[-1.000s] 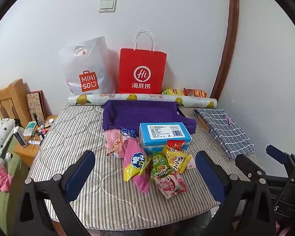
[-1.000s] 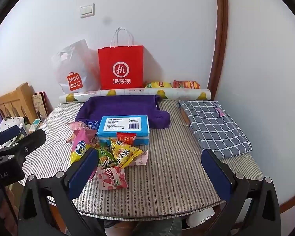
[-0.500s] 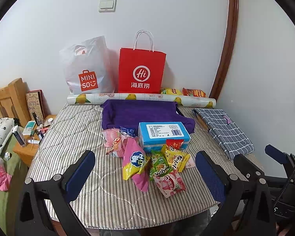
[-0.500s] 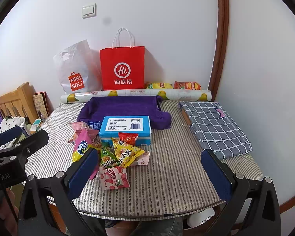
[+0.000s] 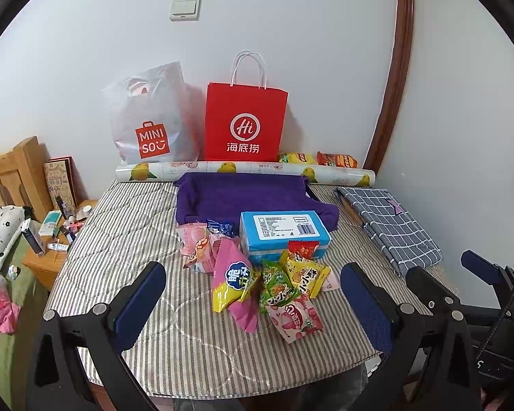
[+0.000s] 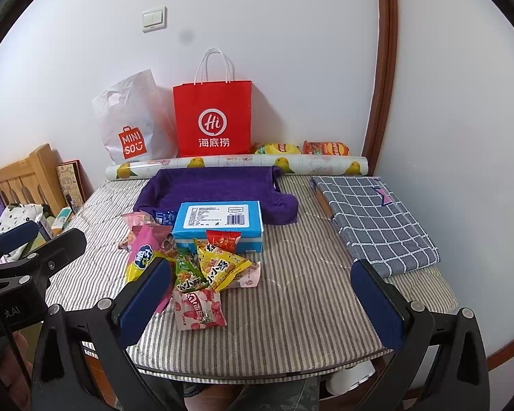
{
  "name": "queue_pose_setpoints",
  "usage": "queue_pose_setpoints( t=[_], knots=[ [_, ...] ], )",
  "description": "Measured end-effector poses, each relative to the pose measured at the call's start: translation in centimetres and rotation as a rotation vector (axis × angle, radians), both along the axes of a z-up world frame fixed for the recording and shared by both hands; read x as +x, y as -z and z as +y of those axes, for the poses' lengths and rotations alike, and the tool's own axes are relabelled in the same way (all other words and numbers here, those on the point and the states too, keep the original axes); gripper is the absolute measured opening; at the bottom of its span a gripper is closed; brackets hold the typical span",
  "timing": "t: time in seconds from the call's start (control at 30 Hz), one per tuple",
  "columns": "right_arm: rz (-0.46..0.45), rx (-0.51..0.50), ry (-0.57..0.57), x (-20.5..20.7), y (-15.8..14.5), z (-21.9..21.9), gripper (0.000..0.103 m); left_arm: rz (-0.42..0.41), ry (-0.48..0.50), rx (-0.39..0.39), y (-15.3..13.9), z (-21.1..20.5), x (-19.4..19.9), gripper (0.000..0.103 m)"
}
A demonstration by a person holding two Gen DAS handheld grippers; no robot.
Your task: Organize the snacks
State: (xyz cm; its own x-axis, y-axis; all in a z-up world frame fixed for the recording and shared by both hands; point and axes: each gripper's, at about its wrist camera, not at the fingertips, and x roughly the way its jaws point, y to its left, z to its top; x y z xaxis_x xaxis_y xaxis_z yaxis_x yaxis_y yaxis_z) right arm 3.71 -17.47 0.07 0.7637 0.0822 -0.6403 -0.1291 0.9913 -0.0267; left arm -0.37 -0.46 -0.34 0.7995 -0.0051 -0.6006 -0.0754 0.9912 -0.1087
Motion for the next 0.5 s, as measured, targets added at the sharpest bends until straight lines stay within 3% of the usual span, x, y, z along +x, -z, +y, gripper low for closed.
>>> queue_pose_setpoints(
  t=[0.5],
  knots=[
    [0.002, -0.001, 0.005, -0.06, 0.01, 0.14, 0.103, 0.007, -0.003, -0.007, 0.04, 0.17, -0.04, 0.103]
  ],
)
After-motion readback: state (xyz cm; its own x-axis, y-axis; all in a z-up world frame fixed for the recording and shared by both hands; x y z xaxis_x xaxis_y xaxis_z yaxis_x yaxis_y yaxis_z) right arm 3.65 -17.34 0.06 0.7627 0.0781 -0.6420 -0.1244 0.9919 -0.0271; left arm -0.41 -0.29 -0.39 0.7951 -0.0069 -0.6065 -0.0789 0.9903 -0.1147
